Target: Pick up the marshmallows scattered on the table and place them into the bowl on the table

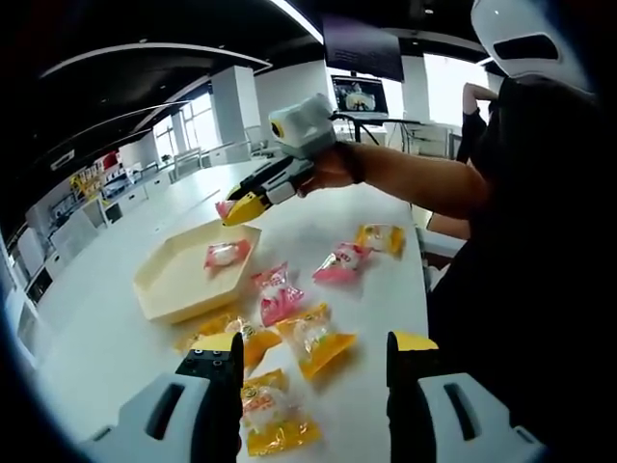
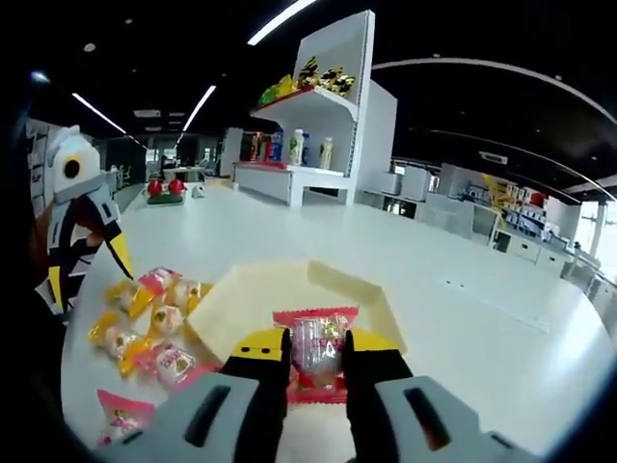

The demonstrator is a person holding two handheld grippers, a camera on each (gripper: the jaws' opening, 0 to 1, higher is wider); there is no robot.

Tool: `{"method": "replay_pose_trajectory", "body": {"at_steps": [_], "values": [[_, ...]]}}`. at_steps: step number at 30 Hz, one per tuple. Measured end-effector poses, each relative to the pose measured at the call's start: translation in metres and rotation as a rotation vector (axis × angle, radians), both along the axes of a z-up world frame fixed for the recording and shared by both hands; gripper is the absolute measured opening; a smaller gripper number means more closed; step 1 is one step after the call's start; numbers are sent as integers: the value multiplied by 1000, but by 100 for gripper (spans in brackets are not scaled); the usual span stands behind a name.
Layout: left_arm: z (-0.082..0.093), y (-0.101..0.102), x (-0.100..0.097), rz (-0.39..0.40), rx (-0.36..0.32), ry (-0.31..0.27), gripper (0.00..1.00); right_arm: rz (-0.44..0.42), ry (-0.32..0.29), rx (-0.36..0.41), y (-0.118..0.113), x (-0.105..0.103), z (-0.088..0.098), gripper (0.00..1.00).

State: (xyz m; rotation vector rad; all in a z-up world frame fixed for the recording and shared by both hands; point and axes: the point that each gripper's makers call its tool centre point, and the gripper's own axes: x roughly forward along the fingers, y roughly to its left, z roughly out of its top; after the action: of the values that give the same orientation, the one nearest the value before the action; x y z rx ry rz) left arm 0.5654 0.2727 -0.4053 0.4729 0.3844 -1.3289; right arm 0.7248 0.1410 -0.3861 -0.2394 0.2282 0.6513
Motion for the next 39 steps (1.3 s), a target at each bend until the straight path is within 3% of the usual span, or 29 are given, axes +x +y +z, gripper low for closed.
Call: {"method": "replay_pose_trajectory", "body": {"at_steps": [10, 18, 39], "values": [[-1, 0, 0, 4, 6, 2, 60, 6, -7, -12, 2, 8, -1, 23], [0, 1, 0, 5, 11, 0, 60, -20, -1, 7, -5, 27, -5, 23], [1, 1, 0, 2, 16, -5, 60, -44, 14, 20, -5, 33, -10, 23]]}}
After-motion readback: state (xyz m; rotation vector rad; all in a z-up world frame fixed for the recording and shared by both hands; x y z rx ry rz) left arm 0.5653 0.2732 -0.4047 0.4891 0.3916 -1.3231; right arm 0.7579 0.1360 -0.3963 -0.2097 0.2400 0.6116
